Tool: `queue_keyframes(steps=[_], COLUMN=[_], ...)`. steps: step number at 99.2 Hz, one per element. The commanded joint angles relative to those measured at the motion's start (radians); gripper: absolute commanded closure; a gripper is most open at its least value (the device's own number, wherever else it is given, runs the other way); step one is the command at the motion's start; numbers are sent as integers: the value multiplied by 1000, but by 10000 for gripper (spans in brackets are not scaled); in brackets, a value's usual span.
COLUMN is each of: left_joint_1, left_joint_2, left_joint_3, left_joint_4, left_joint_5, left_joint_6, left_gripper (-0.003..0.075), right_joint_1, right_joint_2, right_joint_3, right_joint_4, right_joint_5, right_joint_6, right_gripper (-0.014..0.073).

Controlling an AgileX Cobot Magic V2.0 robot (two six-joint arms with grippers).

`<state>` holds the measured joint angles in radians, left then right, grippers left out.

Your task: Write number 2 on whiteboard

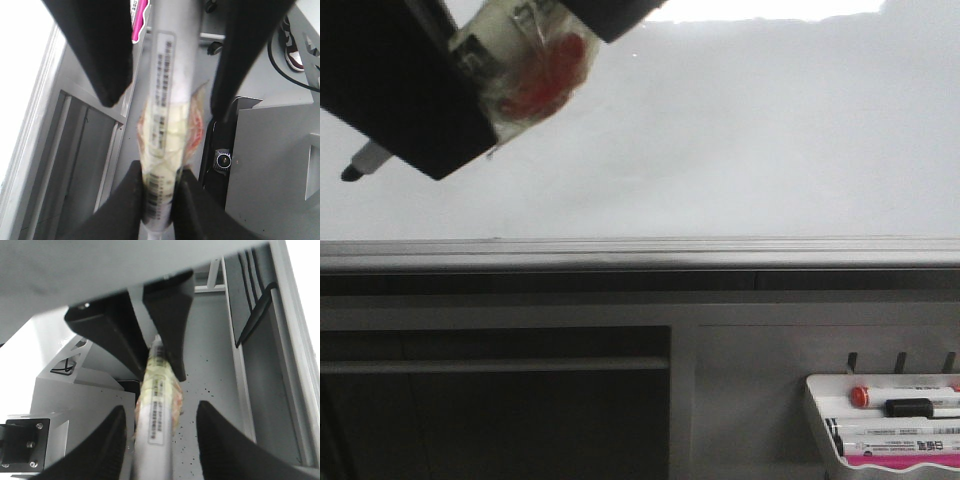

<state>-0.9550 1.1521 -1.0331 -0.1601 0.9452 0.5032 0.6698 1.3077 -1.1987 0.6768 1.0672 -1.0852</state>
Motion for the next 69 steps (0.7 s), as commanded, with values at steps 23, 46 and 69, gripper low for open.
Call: queue_keyframes(steps=[23,46,69], left_joint_1=[-8,-8,-6], left_joint_2=[-17,-17,-19], left_joint_3=[-34,-34,-34], left_joint_4=[-22,-22,-10], left_joint_5=[-51,-55,-90], left_joint_6=[-2,-2,-2], left_gripper=[740,736,414], right_joint_1=[2,2,2], right_joint_2=[-20,-20,-22], right_joint_3=[-33,-33,-33], right_joint_4=[48,48,26], right_joint_5=[-27,-25,-34], right_joint_6=[-12,-12,-12], right_gripper=[538,629,629])
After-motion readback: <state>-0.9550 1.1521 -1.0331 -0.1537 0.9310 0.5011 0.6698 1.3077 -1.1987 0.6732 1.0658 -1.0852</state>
